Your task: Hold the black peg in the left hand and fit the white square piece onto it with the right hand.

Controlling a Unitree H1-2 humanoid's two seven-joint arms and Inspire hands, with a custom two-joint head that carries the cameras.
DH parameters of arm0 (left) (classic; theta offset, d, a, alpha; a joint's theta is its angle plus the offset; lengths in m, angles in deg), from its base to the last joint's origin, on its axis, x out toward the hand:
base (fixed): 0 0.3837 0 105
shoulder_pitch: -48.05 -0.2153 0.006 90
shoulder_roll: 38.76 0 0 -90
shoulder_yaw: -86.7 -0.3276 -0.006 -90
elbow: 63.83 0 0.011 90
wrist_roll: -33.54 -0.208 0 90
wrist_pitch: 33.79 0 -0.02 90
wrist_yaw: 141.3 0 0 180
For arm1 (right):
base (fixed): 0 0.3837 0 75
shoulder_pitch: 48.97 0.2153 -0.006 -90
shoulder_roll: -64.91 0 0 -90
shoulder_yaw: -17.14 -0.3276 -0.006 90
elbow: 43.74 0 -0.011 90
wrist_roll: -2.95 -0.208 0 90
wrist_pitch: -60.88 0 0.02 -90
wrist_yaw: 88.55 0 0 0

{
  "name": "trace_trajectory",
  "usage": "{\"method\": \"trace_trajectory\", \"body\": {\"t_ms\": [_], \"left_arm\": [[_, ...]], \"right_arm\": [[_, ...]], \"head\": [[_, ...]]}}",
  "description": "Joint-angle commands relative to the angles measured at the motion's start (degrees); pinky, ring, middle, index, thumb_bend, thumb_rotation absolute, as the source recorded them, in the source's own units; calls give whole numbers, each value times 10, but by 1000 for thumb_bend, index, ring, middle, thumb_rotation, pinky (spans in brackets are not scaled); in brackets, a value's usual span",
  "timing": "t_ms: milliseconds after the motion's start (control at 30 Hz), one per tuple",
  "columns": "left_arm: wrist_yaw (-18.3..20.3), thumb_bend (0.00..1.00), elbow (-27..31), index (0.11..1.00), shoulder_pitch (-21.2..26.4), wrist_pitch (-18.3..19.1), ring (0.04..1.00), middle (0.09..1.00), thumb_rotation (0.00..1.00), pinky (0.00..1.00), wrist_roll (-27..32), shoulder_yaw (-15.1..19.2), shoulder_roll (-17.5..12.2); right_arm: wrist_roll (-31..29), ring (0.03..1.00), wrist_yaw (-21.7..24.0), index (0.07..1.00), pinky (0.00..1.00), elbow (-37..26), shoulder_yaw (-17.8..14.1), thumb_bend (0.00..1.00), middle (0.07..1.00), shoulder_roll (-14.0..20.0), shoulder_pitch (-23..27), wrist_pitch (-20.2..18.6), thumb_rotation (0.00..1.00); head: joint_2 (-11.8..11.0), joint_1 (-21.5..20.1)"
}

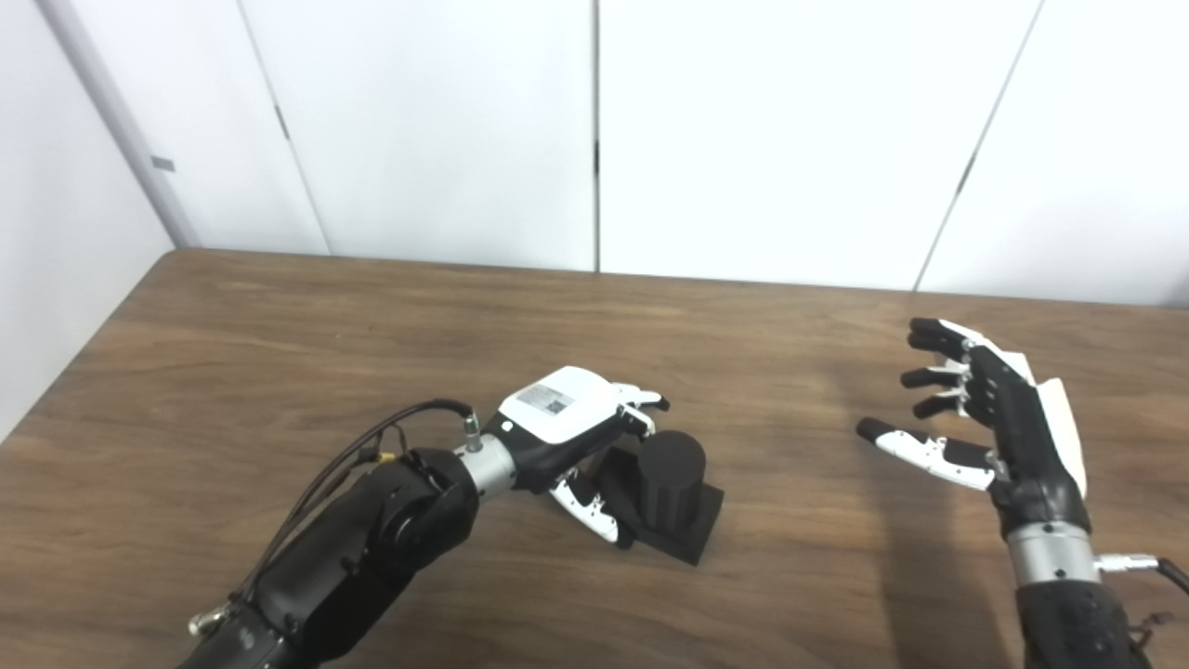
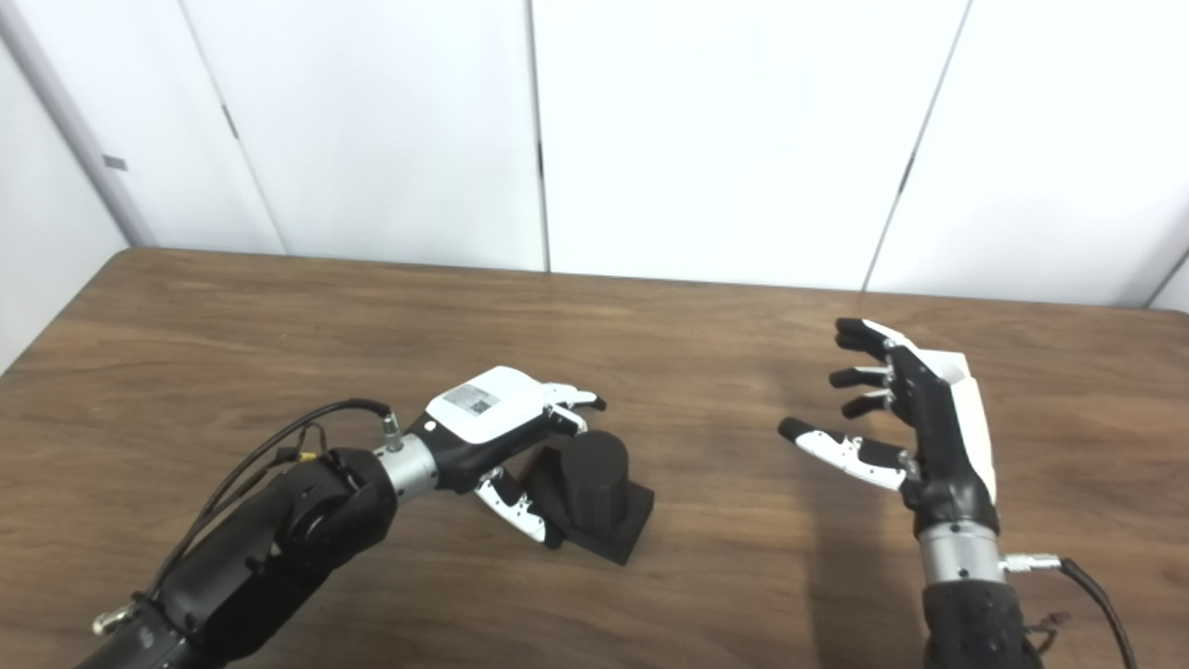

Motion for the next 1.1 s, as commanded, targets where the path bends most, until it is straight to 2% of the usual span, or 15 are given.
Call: {"method": "trace_trajectory", "body": {"t_ms": [0,133,200,267,367,467,633,733,800,867,967,1000,1067], "left_arm": [[20,524,-23,491,-20,-30,894,920,70,840,-32,-36,-6],[-1,524,-39,491,-18,-54,881,907,70,830,-50,-41,-18],[-12,524,-44,491,-19,-65,875,899,70,819,-55,-41,-25],[-19,524,-46,491,-21,-73,875,897,69,821,-54,-40,-31],[-24,524,-47,491,-24,-78,878,900,69,831,-57,-38,-40],[-26,524,-46,492,-25,-79,881,903,69,826,-61,-39,-48],[-39,524,-53,491,-29,-92,868,889,69,800,-61,-40,-57],[-46,524,-57,491,-33,-98,866,885,67,794,-61,-39,-59],[-49,524,-59,491,-35,-100,865,880,66,791,-61,-40,-60],[-50,524,-60,491,-35,-101,862,878,65,785,-60,-40,-62],[-52,524,-60,491,-37,-108,853,876,64,783,-52,-38,-64],[-54,524,-60,490,-37,-111,849,872,63,783,-50,-37,-66],[-58,524,-59,490,-38,-117,847,867,63,781,-51,-35,-68]], "right_arm": [[5,627,-3,768,478,-24,0,623,771,-1,24,6,16],[2,654,2,798,503,-35,-2,633,778,3,33,1,21],[9,647,4,801,509,-37,-1,631,767,11,37,3,23],[18,634,7,788,500,-37,-2,636,756,21,43,4,30],[38,640,22,777,496,-42,-2,648,763,48,58,-6,38],[69,637,41,756,473,-37,-4,654,766,91,80,-17,74],[114,657,74,741,515,-20,-3,678,753,160,116,-49,95],[144,709,131,774,573,-14,10,667,782,212,141,-92,122],[155,748,167,783,605,0,22,684,810,248,161,-109,108],[161,775,192,783,625,12,33,704,831,271,174,-117,94],[171,812,238,802,648,29,57,720,859,301,196,-128,127],[175,866,257,826,712,36,68,746,887,314,206,-130,156],[179,905,282,840,759,47,84,781,905,330,221,-131,168]], "head": [[-2,-14],[-10,-57],[-18,-96],[-23,-116],[-31,-145],[-42,-172],[-60,-202],[-71,-218],[-78,-230],[-80,-235],[-83,-243],[-84,-245],[-84,-245]]}}
